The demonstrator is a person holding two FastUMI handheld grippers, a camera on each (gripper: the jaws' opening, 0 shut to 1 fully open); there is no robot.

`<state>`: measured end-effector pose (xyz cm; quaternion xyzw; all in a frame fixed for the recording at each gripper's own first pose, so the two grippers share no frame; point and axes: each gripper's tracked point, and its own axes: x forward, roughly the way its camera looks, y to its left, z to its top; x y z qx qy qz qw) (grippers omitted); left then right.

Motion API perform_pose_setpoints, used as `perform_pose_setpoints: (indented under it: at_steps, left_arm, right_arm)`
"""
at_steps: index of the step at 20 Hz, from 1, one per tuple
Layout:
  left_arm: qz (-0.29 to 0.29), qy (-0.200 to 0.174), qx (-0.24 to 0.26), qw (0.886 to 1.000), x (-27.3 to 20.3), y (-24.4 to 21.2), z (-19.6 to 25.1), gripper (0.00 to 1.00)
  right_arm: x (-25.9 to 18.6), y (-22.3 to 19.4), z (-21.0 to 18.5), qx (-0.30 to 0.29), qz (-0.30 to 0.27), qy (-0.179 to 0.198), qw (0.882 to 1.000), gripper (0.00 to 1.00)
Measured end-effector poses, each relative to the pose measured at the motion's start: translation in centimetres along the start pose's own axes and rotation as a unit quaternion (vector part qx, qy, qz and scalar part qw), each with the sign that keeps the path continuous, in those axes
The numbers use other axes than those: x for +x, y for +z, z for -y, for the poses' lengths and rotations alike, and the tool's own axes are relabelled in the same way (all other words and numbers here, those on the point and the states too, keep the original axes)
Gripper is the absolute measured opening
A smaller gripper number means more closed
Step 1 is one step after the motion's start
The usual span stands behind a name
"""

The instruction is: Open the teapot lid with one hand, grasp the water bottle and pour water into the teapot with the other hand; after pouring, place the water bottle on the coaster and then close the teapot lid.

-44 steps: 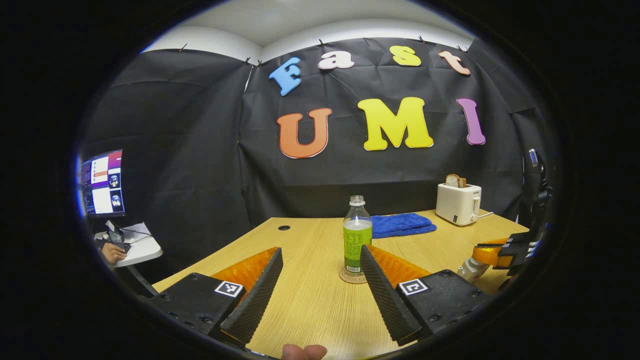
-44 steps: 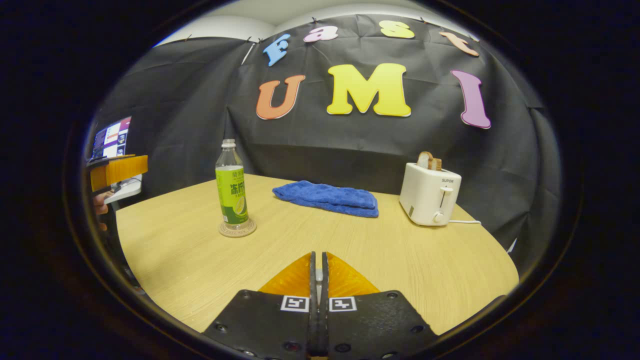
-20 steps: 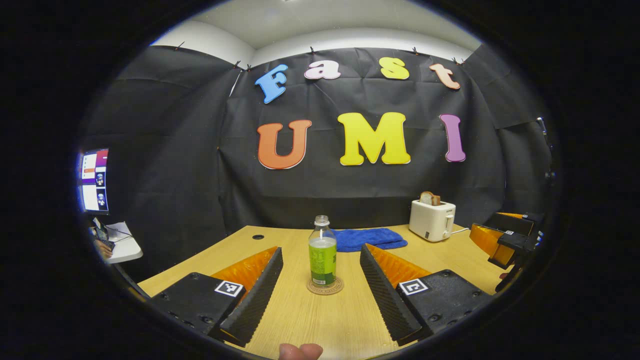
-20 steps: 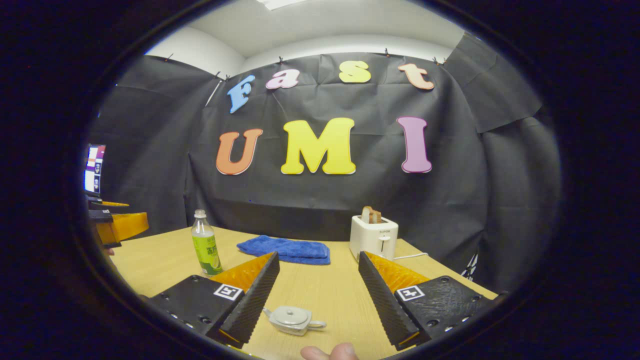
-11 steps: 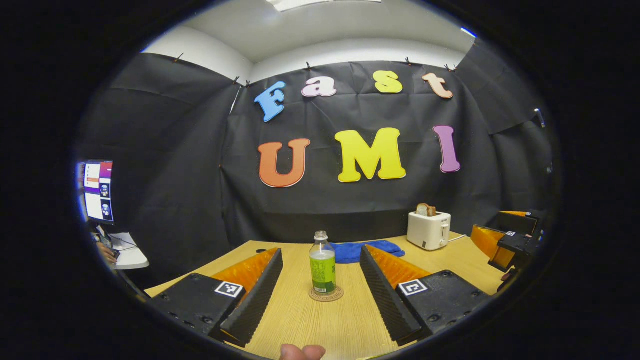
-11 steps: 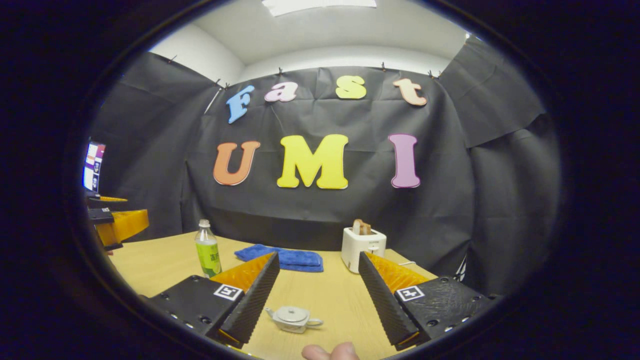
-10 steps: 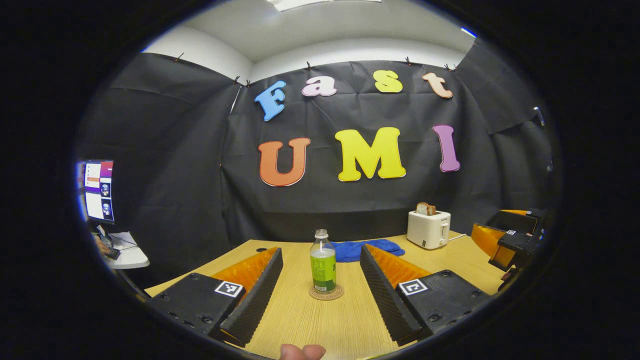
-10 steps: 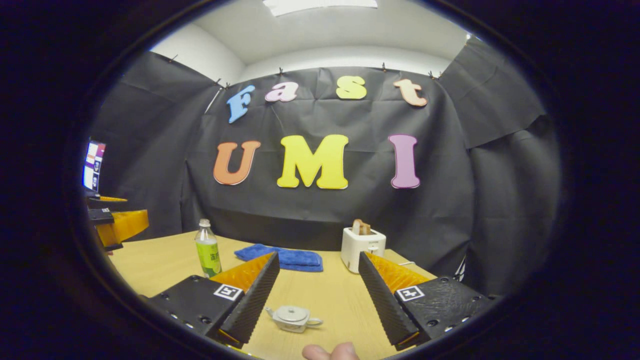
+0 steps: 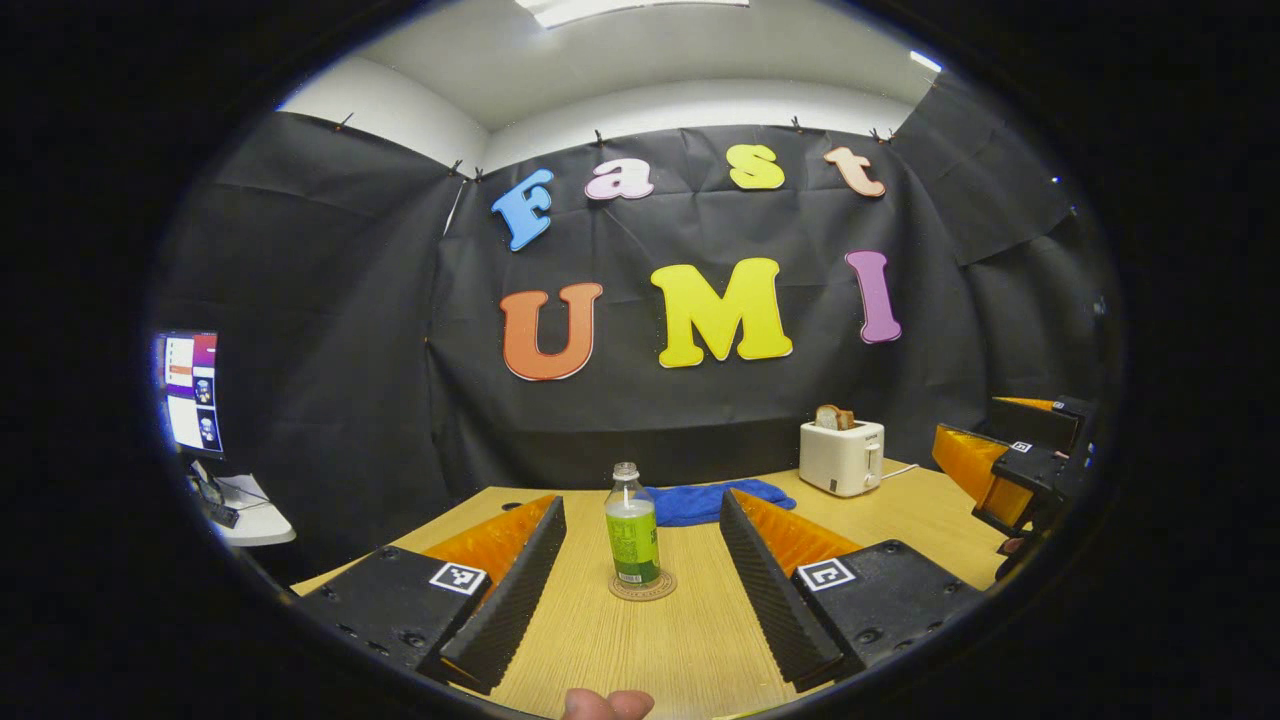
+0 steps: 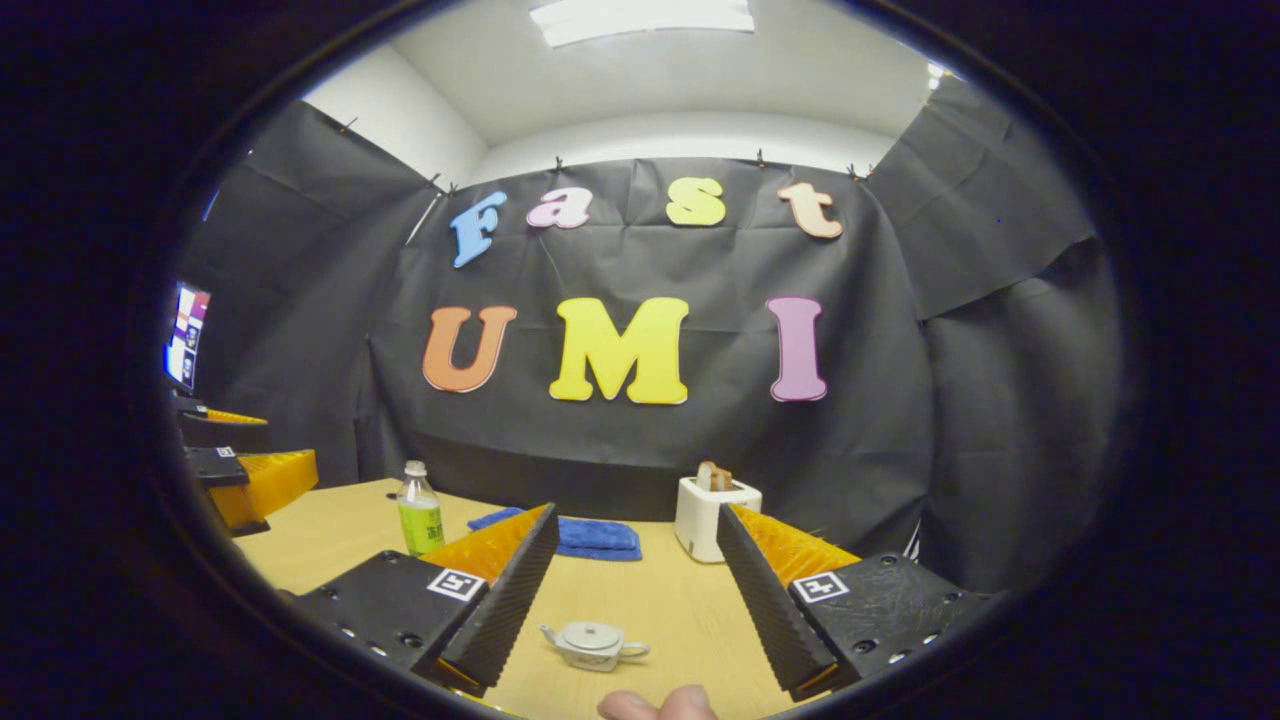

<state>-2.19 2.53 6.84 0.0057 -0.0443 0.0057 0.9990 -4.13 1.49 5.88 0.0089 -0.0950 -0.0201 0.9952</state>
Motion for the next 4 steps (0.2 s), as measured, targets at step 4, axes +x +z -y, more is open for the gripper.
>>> perform_pose_setpoints:
  at_steps: [4]
  left_arm:
    - [0.002,0.002,0.001,1.0,-0.11,0.14,-0.12,0.96]
  right_arm:
    - [-0.36,-0.18,0.15,0.002,-0.006,-0.004,1.0,0.95]
